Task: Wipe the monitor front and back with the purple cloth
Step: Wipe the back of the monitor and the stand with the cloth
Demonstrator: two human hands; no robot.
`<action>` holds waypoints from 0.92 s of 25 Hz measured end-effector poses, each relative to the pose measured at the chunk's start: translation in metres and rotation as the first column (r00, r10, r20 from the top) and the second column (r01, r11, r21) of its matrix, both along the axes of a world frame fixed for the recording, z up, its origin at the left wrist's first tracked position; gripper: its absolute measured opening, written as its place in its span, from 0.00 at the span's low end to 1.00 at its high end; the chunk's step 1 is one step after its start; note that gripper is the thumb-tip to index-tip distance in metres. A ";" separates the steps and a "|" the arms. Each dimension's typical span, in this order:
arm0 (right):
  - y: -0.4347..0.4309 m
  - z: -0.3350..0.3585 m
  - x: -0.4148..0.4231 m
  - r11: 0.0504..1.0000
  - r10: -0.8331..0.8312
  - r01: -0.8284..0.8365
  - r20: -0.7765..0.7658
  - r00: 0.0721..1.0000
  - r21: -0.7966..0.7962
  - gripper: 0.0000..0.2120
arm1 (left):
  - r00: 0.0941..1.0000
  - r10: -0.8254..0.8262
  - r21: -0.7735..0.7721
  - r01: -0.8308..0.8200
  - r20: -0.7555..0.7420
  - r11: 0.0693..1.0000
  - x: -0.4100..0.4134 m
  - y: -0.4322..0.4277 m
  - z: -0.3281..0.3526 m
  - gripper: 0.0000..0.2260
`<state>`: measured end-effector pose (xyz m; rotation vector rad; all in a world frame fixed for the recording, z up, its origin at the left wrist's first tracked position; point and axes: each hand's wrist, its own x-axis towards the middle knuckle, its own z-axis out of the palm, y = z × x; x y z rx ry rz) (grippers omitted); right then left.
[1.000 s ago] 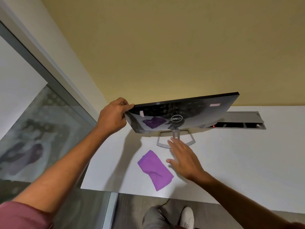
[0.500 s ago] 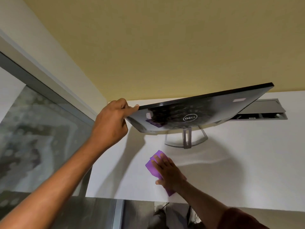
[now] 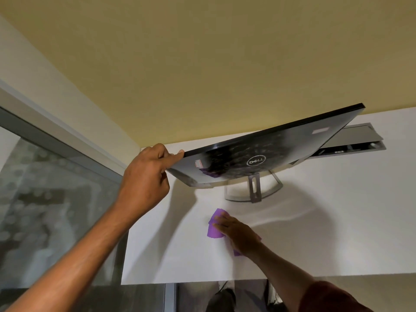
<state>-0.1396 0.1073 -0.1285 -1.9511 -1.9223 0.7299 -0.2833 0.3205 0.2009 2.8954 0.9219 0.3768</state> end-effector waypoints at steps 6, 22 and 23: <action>-0.020 0.057 0.015 0.960 -0.182 0.194 -0.078 0.980 0.201 0.29 | 0.998 0.059 -0.013 -0.059 0.005 0.998 0.000 -0.008 -0.002 0.38; 0.063 0.253 0.109 0.735 -0.142 -0.226 0.471 0.871 0.640 0.44 | 0.979 0.201 0.054 -0.199 -0.038 0.978 0.010 -0.044 -0.003 0.42; 0.061 0.254 0.117 0.737 -0.143 -0.248 0.504 0.852 0.629 0.44 | 0.979 0.197 0.058 -0.193 -0.057 0.979 0.010 -0.043 -0.003 0.42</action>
